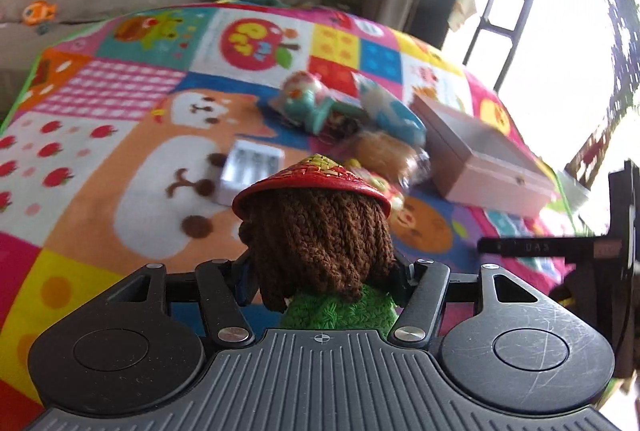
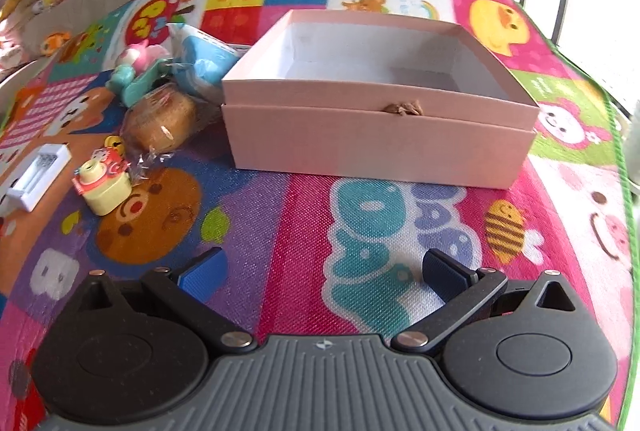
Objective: Organize objects
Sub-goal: 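Grasp the crocheted doll with the left tool and lift it, then lower the doll into the pink box while the right tool grasps the Hello Kitty toy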
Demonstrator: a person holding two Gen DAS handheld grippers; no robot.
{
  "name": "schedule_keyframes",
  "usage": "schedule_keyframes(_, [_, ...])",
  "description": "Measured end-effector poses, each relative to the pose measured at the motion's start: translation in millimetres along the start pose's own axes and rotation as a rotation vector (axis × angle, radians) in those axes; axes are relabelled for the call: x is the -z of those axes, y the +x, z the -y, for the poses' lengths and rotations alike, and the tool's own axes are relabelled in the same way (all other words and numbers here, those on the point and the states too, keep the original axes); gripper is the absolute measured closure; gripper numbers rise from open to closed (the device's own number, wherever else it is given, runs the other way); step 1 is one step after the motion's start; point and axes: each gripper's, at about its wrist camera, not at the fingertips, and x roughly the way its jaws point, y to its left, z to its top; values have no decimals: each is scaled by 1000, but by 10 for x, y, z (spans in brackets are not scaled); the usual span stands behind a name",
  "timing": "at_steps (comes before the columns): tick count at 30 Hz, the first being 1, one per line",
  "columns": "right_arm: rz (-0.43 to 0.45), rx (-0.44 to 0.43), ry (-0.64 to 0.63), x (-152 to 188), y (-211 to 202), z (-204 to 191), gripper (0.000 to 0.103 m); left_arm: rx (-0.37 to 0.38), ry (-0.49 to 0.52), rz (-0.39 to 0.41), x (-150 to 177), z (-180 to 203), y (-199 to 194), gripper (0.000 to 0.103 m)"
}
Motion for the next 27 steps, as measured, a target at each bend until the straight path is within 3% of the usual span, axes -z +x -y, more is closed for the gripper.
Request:
schedule_keyframes(4, [-7, 14, 18, -10, -4, -35, 0, -12, -55, 50, -48, -221, -132, 38])
schedule_keyframes(6, [-6, -32, 16, -23, -41, -145, 0, -23, -70, 74, -79, -304, -201, 38])
schedule_keyframes(8, [30, -113, -7, -35, -113, -379, 0, -34, -91, 95, -118, -387, -252, 38])
schedule_keyframes(12, [92, -188, -104, -127, -120, -1077, 0, -36, -127, 123, -173, -480, -300, 38])
schedule_keyframes(16, [75, -166, -141, -261, 112, -1527, 0, -14, -130, 120, -133, -472, -312, 38])
schedule_keyframes(19, [70, -110, -158, -259, 168, -1456, 0, 2, -127, 116, -105, -480, -322, 38])
schedule_keyframes(24, [107, 15, -152, -124, 12, -985, 0, 15, -138, 118, -84, -485, -286, 38])
schedule_keyframes(27, [113, -74, -166, -84, -61, -978, 0, 38, -127, 105, -93, -416, -211, 38])
